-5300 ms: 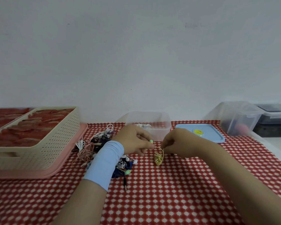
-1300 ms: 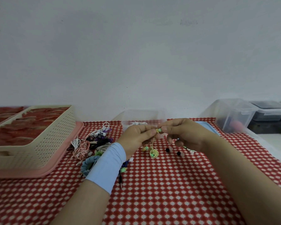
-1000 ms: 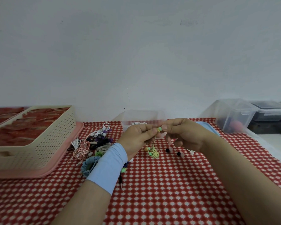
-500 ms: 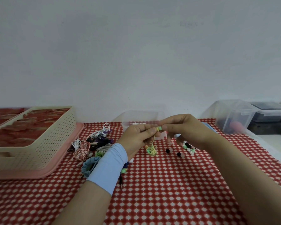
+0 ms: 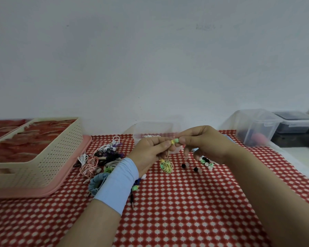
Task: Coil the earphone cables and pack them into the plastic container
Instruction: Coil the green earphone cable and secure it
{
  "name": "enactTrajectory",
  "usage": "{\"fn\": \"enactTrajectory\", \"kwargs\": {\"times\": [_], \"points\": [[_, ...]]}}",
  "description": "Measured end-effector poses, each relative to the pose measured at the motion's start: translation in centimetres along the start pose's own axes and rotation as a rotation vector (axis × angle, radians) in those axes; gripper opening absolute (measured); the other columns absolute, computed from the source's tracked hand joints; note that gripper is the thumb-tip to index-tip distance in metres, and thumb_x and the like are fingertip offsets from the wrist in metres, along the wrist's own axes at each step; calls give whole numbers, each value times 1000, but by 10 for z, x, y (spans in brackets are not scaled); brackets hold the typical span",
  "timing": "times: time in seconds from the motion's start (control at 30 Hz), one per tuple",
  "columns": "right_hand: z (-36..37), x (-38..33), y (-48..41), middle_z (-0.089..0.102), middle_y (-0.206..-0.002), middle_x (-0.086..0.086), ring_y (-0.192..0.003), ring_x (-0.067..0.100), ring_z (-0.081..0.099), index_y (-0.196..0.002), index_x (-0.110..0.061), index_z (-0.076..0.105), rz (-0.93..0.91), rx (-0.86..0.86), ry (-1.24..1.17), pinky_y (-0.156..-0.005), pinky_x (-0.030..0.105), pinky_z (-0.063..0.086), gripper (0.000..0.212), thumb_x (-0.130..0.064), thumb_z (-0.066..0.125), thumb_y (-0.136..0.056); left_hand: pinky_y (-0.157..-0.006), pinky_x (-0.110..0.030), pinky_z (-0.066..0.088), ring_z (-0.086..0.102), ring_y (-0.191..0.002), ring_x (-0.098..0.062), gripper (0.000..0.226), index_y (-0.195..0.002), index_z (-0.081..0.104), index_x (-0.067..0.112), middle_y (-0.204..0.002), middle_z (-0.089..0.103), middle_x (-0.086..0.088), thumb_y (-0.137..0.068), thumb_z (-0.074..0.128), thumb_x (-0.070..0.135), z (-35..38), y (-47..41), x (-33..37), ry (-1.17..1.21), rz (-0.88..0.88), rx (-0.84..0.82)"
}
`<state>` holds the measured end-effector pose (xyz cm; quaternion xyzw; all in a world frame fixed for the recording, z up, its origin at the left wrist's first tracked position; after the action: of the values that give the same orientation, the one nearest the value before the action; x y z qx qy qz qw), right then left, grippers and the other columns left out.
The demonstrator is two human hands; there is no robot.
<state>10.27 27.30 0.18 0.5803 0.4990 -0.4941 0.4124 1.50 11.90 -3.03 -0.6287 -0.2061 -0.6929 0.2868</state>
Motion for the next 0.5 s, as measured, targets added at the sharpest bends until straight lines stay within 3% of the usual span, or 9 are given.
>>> {"fn": "enactTrajectory", "kwargs": {"times": [0.5], "points": [[3, 1, 1, 78, -98, 12, -67, 18, 66, -98, -10, 81, 45, -44, 27, -50, 25, 47, 14, -13, 70, -91, -73, -23, 50, 58, -73, -13, 16, -99, 71, 8, -78, 72, -2, -96, 55, 3, -1, 0, -1, -26, -7, -9]]}}
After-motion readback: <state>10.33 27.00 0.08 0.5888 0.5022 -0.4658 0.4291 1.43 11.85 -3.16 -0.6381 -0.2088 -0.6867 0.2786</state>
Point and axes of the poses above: each hand's wrist, its own y-axis away from the middle knuckle, its own z-axis out of the palm, x = y × z, the point moved 4 cm from there along -y, towards the middle knuckle
